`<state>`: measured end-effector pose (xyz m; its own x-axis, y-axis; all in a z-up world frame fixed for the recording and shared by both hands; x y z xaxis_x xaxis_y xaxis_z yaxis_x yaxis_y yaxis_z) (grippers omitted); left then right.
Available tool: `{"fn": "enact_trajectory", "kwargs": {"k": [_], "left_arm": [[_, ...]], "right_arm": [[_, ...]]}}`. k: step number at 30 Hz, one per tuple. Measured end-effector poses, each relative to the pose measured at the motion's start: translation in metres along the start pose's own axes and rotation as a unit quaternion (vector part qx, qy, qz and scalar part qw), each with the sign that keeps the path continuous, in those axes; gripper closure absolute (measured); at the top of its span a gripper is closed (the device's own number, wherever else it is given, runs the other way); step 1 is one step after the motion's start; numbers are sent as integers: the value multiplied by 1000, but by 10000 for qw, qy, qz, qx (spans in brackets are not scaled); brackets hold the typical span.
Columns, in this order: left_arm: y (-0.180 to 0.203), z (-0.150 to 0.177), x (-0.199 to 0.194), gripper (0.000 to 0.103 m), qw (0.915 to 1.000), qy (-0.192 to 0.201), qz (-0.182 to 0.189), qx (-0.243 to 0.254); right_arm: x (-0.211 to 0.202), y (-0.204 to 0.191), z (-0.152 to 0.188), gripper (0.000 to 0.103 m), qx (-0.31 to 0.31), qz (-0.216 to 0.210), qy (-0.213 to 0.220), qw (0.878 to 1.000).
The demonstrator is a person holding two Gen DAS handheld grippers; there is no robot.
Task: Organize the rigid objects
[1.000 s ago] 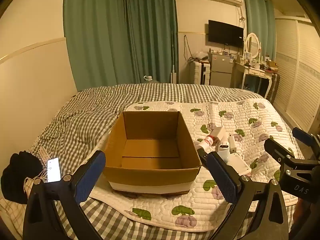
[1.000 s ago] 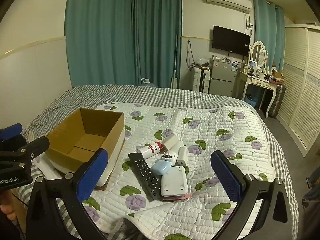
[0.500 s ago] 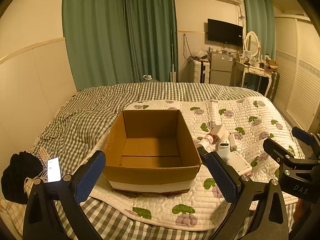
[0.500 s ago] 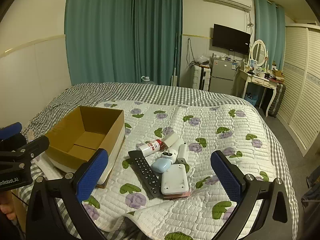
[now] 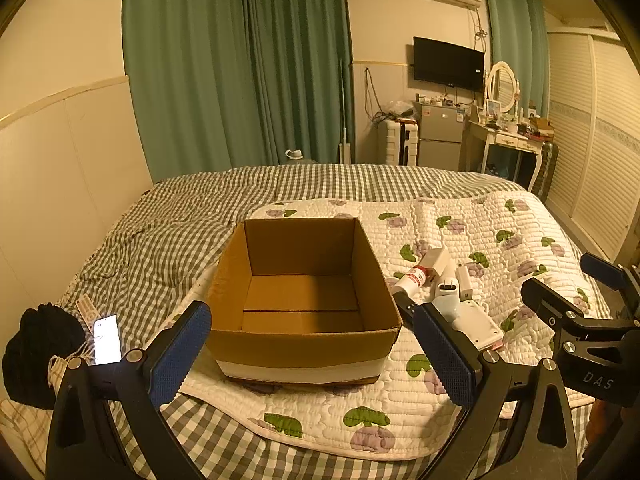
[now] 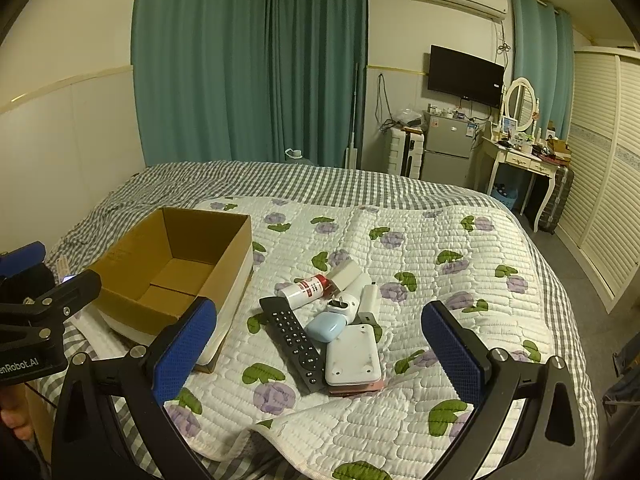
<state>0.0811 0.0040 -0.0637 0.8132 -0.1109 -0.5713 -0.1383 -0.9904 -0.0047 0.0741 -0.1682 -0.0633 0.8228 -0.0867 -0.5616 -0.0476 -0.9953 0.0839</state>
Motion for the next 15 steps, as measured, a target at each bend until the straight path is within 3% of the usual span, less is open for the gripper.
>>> {"fn": "enact_trajectory", "kwargs": {"k": [15], "left_arm": [[-4, 2, 0, 0, 10000, -23, -23, -48]], "right_arm": [[1, -2, 1, 0, -11, -12, -20, 10000]]}}
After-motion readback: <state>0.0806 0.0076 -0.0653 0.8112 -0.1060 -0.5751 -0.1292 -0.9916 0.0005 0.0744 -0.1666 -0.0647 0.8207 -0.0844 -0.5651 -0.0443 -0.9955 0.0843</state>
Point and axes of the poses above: each gripper's, at about its wrist camera, not at the fingertips, and x roughly the way its jaws point, y to its right, z to its underside, the point moved 10 cm from there along x, roughly the way its jaws point, and after that the axes turned 7 degrees about z, right-handed, at the moved point
